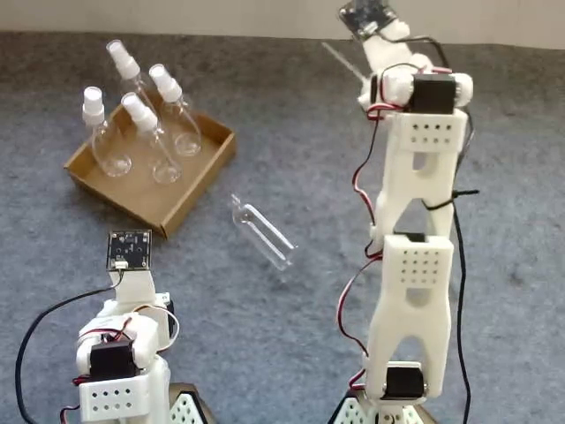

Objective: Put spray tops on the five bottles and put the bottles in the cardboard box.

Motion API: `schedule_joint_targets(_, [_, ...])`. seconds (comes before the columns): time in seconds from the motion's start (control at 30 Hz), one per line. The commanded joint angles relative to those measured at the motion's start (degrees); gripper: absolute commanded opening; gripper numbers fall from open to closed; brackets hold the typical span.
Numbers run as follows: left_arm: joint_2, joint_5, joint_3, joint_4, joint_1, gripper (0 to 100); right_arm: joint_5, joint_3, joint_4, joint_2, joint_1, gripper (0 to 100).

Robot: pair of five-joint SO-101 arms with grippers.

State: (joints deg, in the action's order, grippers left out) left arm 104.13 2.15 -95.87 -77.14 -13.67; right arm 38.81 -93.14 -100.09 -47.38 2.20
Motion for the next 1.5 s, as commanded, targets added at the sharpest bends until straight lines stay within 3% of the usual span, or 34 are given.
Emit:
schedule_joint_targets(0.0, [0.2, -0.4, -1.2, -0.4, -0.5, 1, 1.7, -8.7, -1.3, 11.2, -1.7, 0.9])
schedule_joint_targets(0.53, [0.2, -0.4, -1.2, -0.4, -0.5, 1, 1.4, -2.4, -1.4, 42.2, -2.4, 0.9])
schedule_joint_targets(1.1, [0.2, -0.4, -1.2, -0.4, -0.5, 1, 1.1, 51.7, 0.3, 76.9, -0.5, 0.9])
schedule_joint_targets(1.27, [0.2, -0.4, -1.2, -0.4, -0.5, 1, 1.2, 71.2, 6.9, 82.4, -0.6, 0.9])
schedule_joint_targets(1.47, [0.2, -0.4, -1.2, -0.4, -0.5, 1, 1.5, 98.5, 23.7, 89.0, -0.8, 0.9])
